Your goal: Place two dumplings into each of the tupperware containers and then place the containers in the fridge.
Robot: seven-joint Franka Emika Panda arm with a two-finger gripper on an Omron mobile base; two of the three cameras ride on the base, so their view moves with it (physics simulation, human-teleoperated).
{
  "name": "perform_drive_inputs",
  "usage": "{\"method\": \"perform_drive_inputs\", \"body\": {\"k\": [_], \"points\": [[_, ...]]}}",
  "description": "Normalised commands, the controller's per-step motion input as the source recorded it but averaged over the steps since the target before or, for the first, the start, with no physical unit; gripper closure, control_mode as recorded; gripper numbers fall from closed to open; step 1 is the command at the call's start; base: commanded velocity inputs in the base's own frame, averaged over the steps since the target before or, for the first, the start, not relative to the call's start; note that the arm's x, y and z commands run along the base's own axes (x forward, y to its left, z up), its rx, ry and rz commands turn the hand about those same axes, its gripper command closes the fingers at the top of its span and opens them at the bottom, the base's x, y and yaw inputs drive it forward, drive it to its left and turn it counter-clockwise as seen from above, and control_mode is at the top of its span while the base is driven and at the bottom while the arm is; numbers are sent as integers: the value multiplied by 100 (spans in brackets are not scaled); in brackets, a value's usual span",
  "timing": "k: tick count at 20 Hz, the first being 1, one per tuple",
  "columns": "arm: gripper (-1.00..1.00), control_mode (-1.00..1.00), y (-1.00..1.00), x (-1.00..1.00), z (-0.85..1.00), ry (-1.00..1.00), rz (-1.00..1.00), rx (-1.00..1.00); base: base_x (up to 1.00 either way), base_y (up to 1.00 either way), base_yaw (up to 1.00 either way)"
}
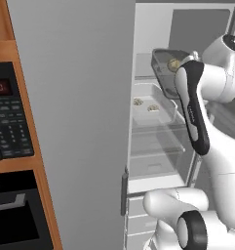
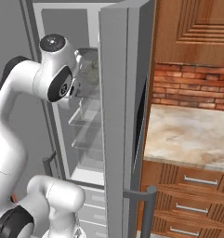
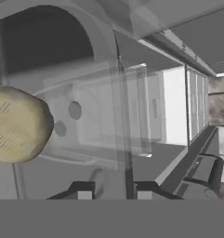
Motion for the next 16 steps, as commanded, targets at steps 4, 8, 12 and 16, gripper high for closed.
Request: {"method": "perform_drive_inputs", "body": {"k": [4,8,12,16], "points": [[100,-100,-26,72,34,3,6,3,0,0,0],[100,-100,-13,68,0,0,7,0,0,0,0],[100,-100,-10,89,0,2,5,0,0,0,0],[100,-100,-4,88,-2,1,2,0,0,0,0]]}}
